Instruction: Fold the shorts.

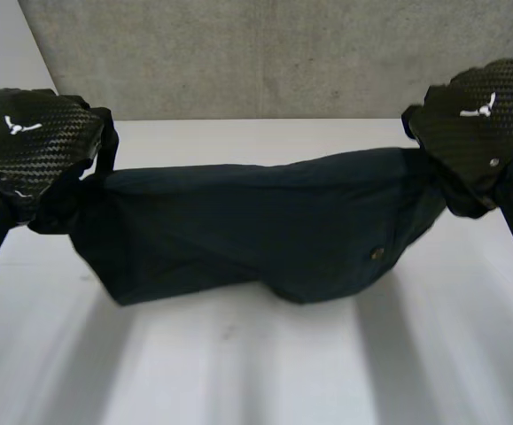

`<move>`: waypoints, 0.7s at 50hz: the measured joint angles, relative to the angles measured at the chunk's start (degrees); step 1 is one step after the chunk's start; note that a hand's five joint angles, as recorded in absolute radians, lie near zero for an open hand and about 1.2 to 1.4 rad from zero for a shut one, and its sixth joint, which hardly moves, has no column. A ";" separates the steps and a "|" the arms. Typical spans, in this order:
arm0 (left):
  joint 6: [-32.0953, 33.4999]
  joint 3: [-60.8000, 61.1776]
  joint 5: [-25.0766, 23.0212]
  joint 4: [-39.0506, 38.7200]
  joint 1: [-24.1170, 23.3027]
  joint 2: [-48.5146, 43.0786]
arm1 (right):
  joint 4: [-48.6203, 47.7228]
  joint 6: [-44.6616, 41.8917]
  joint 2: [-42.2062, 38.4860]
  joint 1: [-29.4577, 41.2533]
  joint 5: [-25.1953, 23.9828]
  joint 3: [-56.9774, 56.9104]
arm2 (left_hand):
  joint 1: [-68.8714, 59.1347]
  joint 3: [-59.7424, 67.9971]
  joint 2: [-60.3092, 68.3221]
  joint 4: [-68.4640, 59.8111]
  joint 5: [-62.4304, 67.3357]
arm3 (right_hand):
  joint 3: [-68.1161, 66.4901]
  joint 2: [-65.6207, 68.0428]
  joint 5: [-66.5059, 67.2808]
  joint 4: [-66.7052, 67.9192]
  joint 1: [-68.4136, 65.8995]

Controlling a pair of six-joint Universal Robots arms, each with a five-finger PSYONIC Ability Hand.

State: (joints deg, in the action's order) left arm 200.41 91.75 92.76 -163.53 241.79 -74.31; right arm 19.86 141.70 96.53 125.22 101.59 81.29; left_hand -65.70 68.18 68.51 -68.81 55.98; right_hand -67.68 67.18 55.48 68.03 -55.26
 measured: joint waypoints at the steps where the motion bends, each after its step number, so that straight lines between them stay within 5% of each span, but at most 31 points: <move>1: 0.64 0.08 -0.60 0.32 0.18 0.43 | 1.00 -0.36 -0.28 0.01 -0.02 0.60 | 0.00 0.00 0.00 0.00 0.00 | 0.00 0.00 0.00 0.00 0.00; 9: 1.31 2.24 -1.62 0.04 0.67 -7.56 | 2.02 -0.10 -5.73 0.07 -0.30 4.23 | 0.00 0.00 0.00 0.00 0.00 | 0.00 0.00 0.00 0.00 0.00; 17: 1.27 -8.94 0.53 -2.97 1.27 -37.27 | -4.98 0.87 -25.08 -0.38 -0.27 1.83 | 0.00 0.05 0.05 -0.02 0.00 | 0.00 0.00 0.00 0.28 0.00; 22: 1.23 -23.23 4.06 -3.80 2.10 -47.23 | -12.88 0.75 -32.23 -0.94 -0.11 -4.70 | 0.00 0.06 0.06 -0.02 0.00 | 0.00 0.00 0.00 0.28 0.00; 29: 0.82 -42.33 6.67 -7.72 2.31 -50.52 | -23.97 0.56 -35.62 -1.52 0.04 -16.94 | 0.00 0.06 0.07 -0.02 0.00 | -0.03 0.00 0.00 0.29 0.00; 35: 0.16 -49.38 7.45 -25.58 2.23 -42.91 | -46.24 0.79 -31.27 -3.59 -0.17 -26.49 | 0.00 0.07 0.08 -0.03 0.00 | -0.19 0.00 0.00 0.29 0.00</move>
State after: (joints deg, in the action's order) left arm 200.56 42.37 100.21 -189.11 244.02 -117.22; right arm -26.38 142.49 65.25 121.64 101.42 54.80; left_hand -65.70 68.25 68.59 -68.84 55.98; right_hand -67.87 67.18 55.47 68.32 -55.26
